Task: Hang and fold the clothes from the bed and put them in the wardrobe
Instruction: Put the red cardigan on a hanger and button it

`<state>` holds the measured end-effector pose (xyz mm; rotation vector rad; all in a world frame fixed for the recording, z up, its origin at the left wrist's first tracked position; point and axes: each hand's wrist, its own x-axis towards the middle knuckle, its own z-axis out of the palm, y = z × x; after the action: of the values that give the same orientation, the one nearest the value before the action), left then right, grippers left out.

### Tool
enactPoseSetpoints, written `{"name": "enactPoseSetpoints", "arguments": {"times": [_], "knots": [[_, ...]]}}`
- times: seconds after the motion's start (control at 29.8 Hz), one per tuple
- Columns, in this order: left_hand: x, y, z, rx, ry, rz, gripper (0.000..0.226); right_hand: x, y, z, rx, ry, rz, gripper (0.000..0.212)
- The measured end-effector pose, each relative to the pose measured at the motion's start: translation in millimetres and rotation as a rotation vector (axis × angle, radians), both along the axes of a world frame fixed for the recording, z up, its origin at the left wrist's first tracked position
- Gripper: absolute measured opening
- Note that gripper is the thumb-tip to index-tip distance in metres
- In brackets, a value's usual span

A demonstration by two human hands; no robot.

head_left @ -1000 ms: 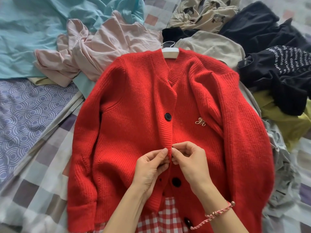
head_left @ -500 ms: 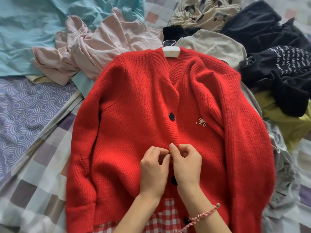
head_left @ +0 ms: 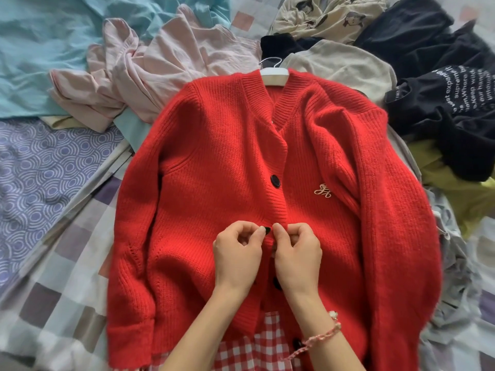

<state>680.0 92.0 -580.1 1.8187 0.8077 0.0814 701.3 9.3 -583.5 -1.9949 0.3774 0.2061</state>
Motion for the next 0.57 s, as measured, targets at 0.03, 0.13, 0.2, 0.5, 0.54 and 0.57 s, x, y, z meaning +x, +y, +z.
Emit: {"name": "enactPoseSetpoints", "arguments": {"times": [0.03, 0.13, 0.2, 0.5, 0.54, 0.57], "knots": [[0.8, 1.9, -0.1, -0.06, 0.021, 0.038, 0.025, -2.6, 1.3, 2.6, -0.057, -0.065, 0.045, 0.019], [5.9, 5.8, 2.7, -0.344, 0.051, 0.2, 0.026, -12.2, -1.6, 0.8, -0.109, -0.129, 0.133, 0.016], [6.3, 6.9, 6.3, -0.451, 0.077, 0.235, 0.021, -15.9, -8.2, -1.4, -0.107, -0.125, 0.181, 0.015], [-56.5, -27.6, -20.5, 0.382, 0.08, -0.291, 0.043, -41.3, -59.4, -9.3, -0.224, -0.027, 0.541, 0.019], [-65.8, -32.9, -24.2, 0.498, 0.123, -0.361, 0.052, -48.9, -60.5, -13.1, -0.308, -0.013, 0.606, 0.023], [-73.0, -35.4, -29.2, 0.576, 0.165, -0.4, 0.06, -55.5, -60.2, -18.2, -0.381, -0.014, 0.656, 0.028]]}}
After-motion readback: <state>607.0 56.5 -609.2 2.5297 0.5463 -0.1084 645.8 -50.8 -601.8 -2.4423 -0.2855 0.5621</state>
